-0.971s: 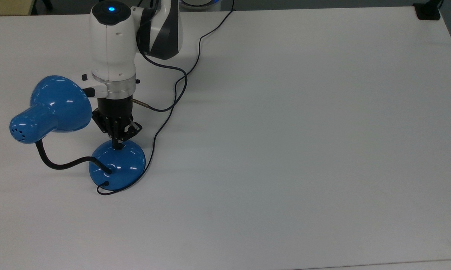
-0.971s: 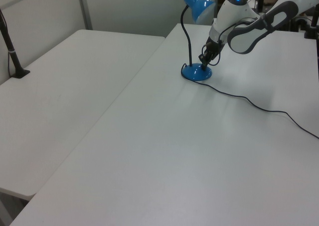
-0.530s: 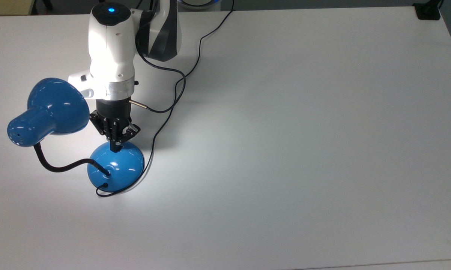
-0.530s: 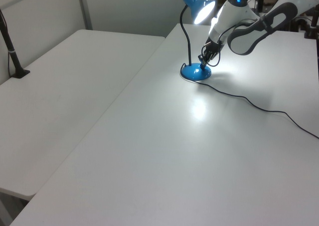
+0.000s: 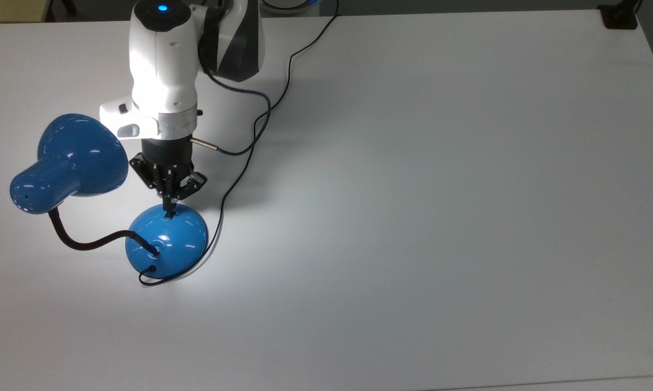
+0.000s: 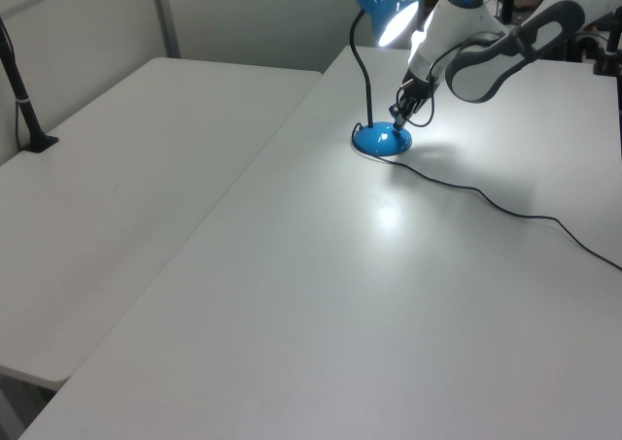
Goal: Turn on the lamp
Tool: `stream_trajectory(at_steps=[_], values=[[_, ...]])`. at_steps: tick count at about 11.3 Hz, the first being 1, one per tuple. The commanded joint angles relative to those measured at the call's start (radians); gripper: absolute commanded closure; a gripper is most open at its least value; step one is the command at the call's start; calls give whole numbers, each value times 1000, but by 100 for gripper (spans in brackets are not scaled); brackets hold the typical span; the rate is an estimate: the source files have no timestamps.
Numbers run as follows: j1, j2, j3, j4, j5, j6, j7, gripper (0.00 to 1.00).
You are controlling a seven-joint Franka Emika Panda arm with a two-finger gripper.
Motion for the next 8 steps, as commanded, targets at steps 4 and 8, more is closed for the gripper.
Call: stream_trajectory(at_steps=[4, 8], values=[[156, -267, 70, -46, -2, -526, -79, 98], [243, -323, 70, 79, 45, -820, -140, 88]])
